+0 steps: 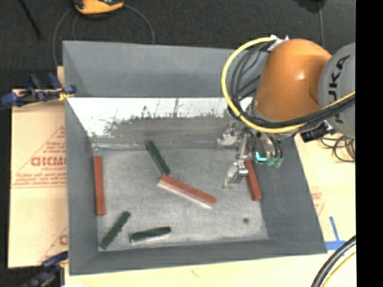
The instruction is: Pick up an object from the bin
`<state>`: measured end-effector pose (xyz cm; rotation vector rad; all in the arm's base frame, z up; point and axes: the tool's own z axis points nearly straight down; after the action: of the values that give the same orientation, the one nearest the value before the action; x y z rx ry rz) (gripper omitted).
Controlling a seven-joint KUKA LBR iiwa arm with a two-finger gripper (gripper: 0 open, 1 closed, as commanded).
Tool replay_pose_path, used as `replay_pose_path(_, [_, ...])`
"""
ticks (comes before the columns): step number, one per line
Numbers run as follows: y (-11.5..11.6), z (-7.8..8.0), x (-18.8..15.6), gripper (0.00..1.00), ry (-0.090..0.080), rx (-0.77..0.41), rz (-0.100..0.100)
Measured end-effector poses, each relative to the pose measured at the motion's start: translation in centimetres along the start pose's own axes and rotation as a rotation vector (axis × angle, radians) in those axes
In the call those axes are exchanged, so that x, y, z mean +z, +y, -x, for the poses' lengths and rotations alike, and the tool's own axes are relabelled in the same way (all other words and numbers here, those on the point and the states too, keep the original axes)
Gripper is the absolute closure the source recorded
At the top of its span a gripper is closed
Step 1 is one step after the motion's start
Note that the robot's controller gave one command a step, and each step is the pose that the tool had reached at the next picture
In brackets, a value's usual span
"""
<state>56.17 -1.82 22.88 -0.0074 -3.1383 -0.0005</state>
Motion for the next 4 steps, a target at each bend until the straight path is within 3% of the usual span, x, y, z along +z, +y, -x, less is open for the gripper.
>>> replay_pose_path(1, [0.0,0.1,-0.4,0.0,-0.007,0.0,0.0])
replay_pose_path(2, [0.4,0.5,4.4,0.0,-0.015,0.021,0.001])
replay_pose_path(3, [1.5,0.0,11.4,0.0,-0.011,-0.089,-0.002])
replay_pose_path(4, [1.9,-2.0,14.9,1.0,-0.004,-0.044,0.0])
